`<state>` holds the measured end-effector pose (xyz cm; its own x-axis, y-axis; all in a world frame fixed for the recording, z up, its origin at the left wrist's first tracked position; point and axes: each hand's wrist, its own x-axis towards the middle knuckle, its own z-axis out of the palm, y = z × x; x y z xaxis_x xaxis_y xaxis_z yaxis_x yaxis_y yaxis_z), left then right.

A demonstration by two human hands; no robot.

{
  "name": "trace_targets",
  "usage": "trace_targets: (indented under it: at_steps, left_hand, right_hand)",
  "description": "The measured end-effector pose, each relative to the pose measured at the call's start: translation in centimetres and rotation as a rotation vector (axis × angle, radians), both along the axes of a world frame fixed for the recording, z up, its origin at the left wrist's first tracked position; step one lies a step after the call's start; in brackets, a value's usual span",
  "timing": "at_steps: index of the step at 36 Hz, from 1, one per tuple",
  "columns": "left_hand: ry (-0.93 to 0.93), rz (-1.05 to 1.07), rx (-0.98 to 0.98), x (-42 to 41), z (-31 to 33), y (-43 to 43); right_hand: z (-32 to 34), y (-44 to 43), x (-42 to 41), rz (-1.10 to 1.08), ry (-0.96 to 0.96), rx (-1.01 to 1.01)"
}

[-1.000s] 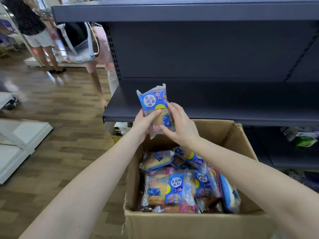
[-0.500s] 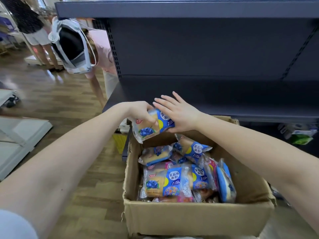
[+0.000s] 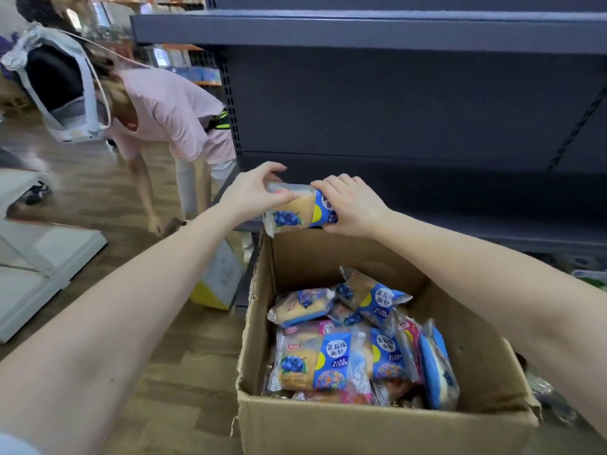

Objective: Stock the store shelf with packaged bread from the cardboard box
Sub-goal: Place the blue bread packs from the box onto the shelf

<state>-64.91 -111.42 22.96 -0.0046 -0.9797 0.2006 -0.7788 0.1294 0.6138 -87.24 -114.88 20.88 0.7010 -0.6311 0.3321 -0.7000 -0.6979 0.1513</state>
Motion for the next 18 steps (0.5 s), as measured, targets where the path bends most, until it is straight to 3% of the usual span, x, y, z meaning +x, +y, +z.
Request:
trace_targets:
  at_steps: [6,14,18]
  left_hand:
    - [0.126,0.148,-0.056,2.8,-1.9,-0.4]
    - [0.007,0.269,-0.014,6.4,-4.3,-2.2]
    - [-0.162,0.291,0.002,6.9,-5.8,-3.8]
  right_hand:
    - [-0.3,-1.6,1.4,-0.108,-0.018,0.017]
    - [-1.4,-4.2,3.9,-0.198,-0.071,0.047]
    - [-2.0,-5.9,5.3,-0.216,-0.088,0.093]
